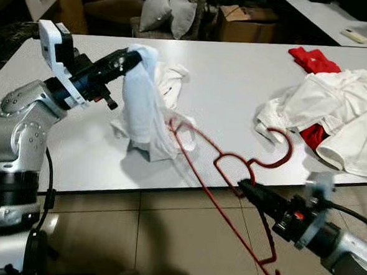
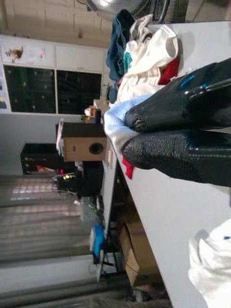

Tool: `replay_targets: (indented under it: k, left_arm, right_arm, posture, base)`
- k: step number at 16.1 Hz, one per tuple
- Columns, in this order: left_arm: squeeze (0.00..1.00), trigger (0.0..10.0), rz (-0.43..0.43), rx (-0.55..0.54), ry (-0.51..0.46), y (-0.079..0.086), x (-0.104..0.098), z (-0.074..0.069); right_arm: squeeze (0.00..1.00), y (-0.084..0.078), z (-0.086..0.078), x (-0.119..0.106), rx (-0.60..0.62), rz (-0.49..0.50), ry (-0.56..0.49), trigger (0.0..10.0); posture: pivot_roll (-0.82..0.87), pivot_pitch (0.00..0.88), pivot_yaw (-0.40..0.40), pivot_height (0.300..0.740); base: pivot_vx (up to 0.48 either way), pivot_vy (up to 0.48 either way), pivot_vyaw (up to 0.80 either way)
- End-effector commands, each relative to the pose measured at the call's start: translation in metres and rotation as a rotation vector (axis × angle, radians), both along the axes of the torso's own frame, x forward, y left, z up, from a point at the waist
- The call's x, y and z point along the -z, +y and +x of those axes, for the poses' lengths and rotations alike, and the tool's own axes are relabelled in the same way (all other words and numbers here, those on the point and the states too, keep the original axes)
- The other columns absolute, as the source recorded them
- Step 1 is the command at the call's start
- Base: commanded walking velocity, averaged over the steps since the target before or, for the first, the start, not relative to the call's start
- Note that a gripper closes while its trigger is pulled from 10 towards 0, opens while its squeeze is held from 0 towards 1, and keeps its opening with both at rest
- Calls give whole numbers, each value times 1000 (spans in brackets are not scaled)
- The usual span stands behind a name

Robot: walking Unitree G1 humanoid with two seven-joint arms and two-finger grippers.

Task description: Hang hanger

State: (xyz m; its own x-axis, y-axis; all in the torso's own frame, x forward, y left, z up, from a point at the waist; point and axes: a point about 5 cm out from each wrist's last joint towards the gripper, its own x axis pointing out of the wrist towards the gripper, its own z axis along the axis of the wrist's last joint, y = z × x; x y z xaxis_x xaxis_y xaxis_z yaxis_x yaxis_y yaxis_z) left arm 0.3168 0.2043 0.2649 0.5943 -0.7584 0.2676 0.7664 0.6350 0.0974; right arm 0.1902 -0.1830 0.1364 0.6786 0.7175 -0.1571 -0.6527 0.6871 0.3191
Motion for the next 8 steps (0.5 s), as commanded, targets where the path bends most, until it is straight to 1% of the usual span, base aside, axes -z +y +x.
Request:
replay_targets:
  k: [1, 4, 5, 6, 7, 8]
  left_arm:
    - [0, 0, 1, 17, -23, -3, -6, -4]
    - [0, 0, -4, 98, -37, -8, -11, -19]
    - [0, 0, 13, 164, -26, -14, -10, -29]
    - [0, 0, 31, 214, -15, -20, -8, -36]
    - [0, 0, 36, 222, -12, -22, -7, -38]
    - [0, 0, 47, 230, -7, -29, -5, -40]
  right_arm:
    - [0, -2, 1, 2, 2, -25, 19, 10000]
    - [0, -3, 9, 2, -4, -1, 38, 10000]
    - [0, -2, 16, 3, -13, 13, 45, 10000]
    - [0, 1, 23, 3, -27, 49, 55, 10000]
    - [0, 2, 25, 3, -33, 65, 59, 10000]
    - [0, 5, 31, 3, -58, 98, 76, 10000]
  posture:
    - [-15, 18, -15, 740]
    - [-8, 14, -35, 740]
    - [-5, 13, -43, 740]
    - [-2, 14, -48, 740]
    - [-2, 15, -49, 740]
    - [3, 20, -61, 740]
  base:
    - [0, 0, 0]
    - [0, 0, 0]
    - [0, 0, 0]
    - [0, 0, 0]
    - [0, 0, 0]
    - [0, 0, 0]
